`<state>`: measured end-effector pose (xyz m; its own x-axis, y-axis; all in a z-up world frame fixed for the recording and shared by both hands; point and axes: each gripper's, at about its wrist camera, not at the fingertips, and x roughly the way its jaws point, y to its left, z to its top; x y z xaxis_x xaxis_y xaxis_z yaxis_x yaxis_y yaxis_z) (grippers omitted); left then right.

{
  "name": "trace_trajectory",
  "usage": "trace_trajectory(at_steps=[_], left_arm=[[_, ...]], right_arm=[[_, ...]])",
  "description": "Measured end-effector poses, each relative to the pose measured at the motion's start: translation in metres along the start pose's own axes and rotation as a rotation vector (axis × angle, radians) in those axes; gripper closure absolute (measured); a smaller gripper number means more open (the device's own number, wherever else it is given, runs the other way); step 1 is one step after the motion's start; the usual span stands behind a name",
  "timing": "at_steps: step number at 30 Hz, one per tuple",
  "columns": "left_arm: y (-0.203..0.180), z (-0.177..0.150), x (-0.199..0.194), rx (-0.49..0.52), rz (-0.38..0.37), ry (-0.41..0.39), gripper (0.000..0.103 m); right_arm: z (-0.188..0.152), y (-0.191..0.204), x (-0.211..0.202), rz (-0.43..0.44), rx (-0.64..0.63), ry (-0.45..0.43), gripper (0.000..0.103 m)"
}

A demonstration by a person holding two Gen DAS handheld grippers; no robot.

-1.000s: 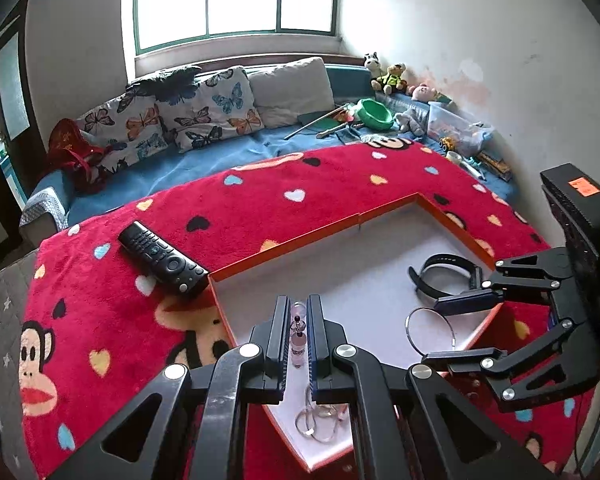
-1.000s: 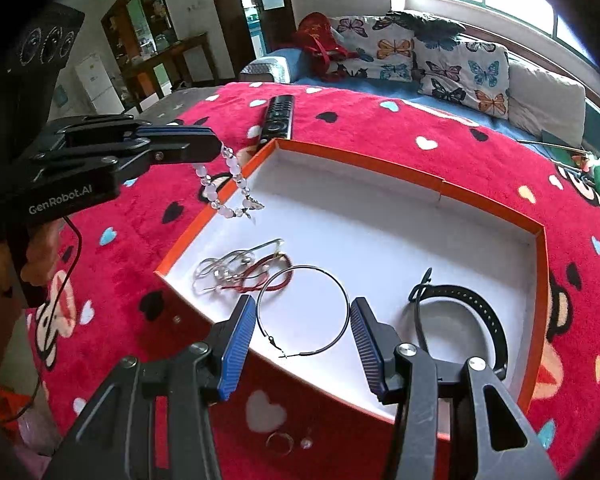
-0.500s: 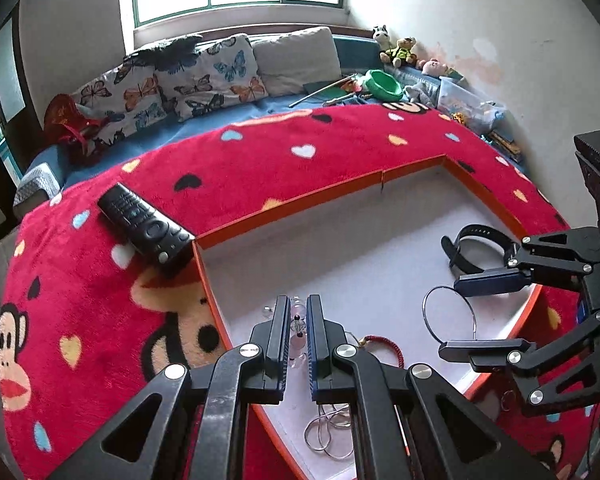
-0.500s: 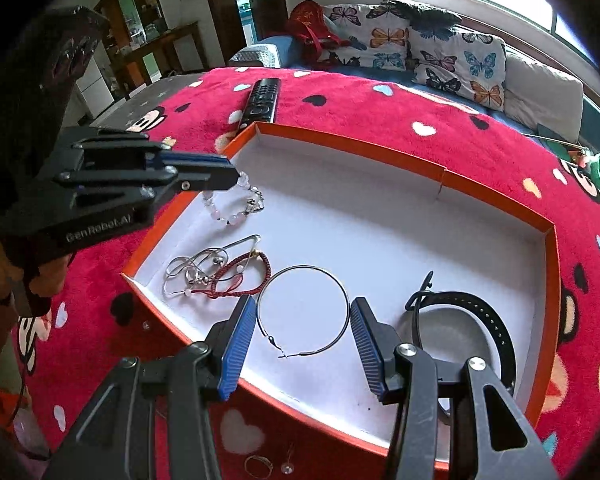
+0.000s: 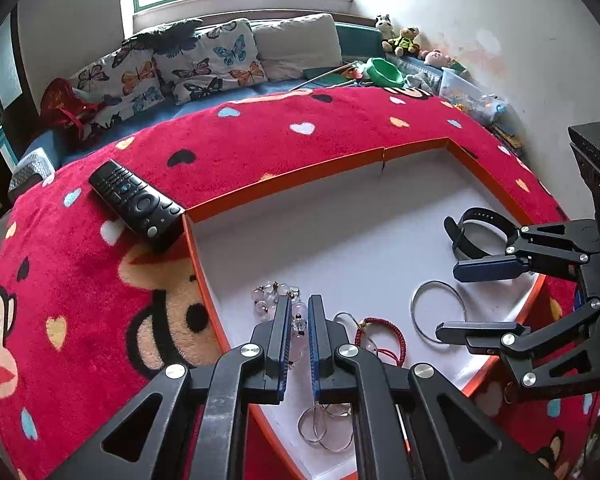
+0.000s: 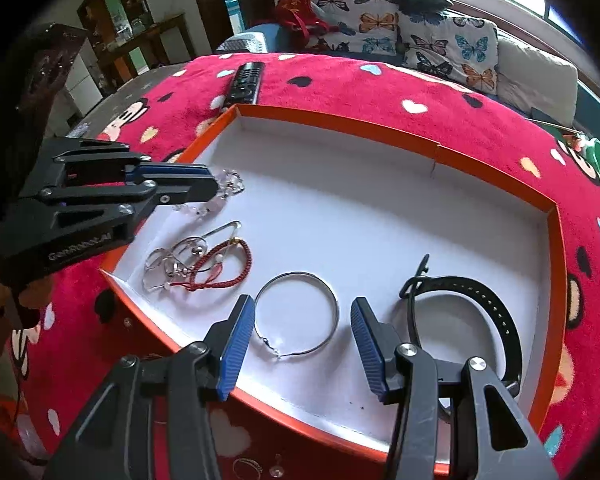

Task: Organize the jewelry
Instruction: 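Carry the beaded bracelet and hoop into the box and open both tools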

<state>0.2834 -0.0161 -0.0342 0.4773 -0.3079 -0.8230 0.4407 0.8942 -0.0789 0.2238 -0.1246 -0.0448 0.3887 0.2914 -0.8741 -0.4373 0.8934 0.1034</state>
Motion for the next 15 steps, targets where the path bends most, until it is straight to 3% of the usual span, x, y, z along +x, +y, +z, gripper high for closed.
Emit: trace_trajectory(at_steps=[8,11,13,15], left_arm=[[-0.005,-0.006,-0.030,0.001,0.008,-0.022,0.093],[-0.008,-0.012,-0.047,-0.002,0.007,-0.038,0.082],[-0.012,-0.020,-0.061,0.004,0.015,-0.061,0.066],[-0.017,-0.028,-0.072,0.012,0.019,-0.073,0.064]], right_arm=[[-0.004,0.007,-0.020,-0.001,-0.018,-0.030,0.048],[-0.008,0.014,-0.034,0.008,-0.030,-0.050,0.048],[-0.014,0.018,-0.044,0.009,-0.039,-0.061,0.048],[-0.019,0.022,-0.051,0.017,-0.045,-0.065,0.048]])
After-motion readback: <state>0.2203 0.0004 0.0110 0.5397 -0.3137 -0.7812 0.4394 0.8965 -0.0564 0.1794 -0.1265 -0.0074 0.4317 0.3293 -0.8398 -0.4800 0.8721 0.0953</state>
